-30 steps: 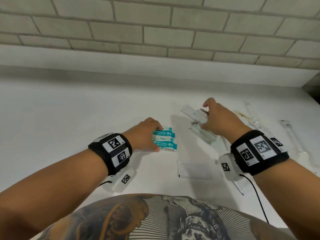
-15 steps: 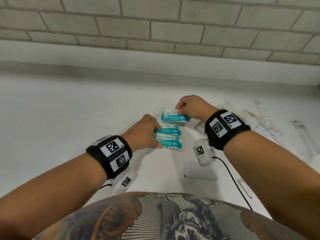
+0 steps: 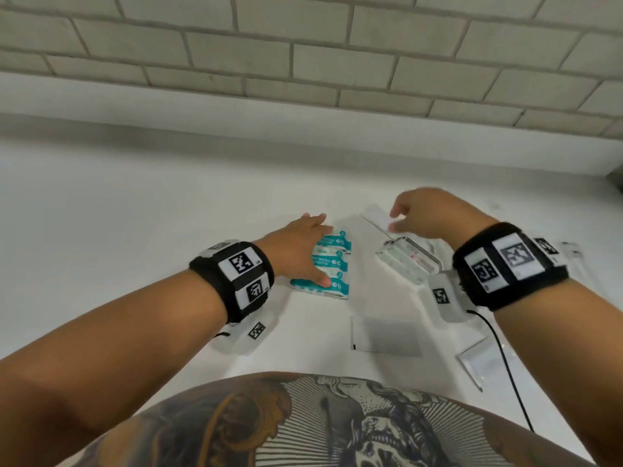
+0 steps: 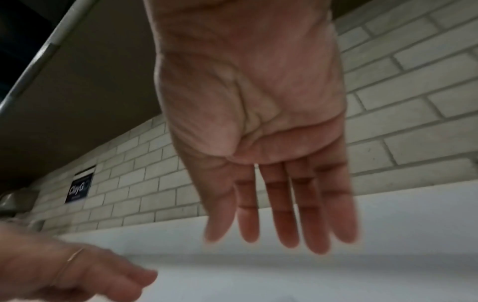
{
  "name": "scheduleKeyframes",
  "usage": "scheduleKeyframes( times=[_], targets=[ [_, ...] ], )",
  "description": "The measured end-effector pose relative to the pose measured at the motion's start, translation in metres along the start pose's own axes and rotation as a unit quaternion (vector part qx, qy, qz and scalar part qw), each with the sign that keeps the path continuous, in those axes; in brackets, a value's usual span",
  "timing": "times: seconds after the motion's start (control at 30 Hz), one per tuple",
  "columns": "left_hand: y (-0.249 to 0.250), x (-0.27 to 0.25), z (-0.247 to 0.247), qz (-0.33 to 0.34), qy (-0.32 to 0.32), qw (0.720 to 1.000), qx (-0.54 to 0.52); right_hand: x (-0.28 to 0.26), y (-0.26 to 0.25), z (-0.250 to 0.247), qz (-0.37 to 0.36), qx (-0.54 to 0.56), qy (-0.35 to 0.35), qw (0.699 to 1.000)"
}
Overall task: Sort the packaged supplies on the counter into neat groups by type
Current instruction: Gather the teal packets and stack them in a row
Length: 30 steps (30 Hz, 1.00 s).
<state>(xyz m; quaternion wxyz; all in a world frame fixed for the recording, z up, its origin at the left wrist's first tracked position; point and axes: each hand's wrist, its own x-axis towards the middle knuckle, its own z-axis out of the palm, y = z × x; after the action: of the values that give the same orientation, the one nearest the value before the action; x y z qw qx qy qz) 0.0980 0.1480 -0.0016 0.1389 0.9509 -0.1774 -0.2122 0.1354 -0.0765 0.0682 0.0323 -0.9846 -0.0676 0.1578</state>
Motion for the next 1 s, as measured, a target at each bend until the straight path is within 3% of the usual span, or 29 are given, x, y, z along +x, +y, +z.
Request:
scheduleKeyframes(
  times=[0.13, 0.23, 0.3, 0.37, 0.47, 0.57, 0.7, 0.77, 0.83, 0.93, 1.0],
  targets=[
    [0.003, 0.007, 0.006, 0.0, -0.042, 0.999, 0.03, -0.016, 0.014, 0.035, 0.05, -0.08, -0.102, 0.99],
    [0.0, 0.005, 0.009, 0.003, -0.031, 0.999, 0.035, -0.013, 0.017, 0.045, 0.047, -0.061, -0.065, 0.995],
    [-0.003, 0.0, 0.009, 0.011, -0.023, 0.999, 0.036, -0.01, 0.016, 0.037, 0.038, 0.008, -0.029, 0.999],
    [-0.005, -0.005, 0.007, 0.02, -0.014, 0.999, 0.042, -0.009, 0.009, 0.026, 0.01, 0.125, -0.036, 0.991],
    [-0.006, -0.01, 0.005, 0.026, 0.0, 0.998, 0.056, 0.0, -0.011, 0.026, -0.028, 0.306, -0.085, 0.948],
    [-0.007, -0.013, 0.004, 0.026, 0.005, 0.998, 0.051, 0.019, -0.03, 0.043, 0.02, 0.419, -0.124, 0.899],
    [-0.008, -0.013, 0.006, 0.024, 0.006, 0.999, 0.039, 0.031, -0.037, 0.051, 0.071, 0.453, -0.139, 0.877],
    [-0.009, -0.012, 0.006, 0.022, 0.007, 0.999, 0.038, 0.035, -0.035, 0.049, 0.043, 0.419, -0.127, 0.898],
    [-0.009, -0.012, 0.006, 0.016, 0.006, 0.999, 0.038, 0.044, -0.035, 0.047, 0.017, 0.37, -0.061, 0.927],
    [-0.008, -0.011, 0.006, 0.006, 0.0, 0.999, 0.04, 0.062, -0.044, 0.041, -0.006, 0.338, 0.024, 0.941],
    [-0.006, -0.011, 0.005, 0.003, -0.001, 0.999, 0.045, 0.071, -0.052, 0.04, -0.042, 0.254, 0.027, 0.966]
  ],
)
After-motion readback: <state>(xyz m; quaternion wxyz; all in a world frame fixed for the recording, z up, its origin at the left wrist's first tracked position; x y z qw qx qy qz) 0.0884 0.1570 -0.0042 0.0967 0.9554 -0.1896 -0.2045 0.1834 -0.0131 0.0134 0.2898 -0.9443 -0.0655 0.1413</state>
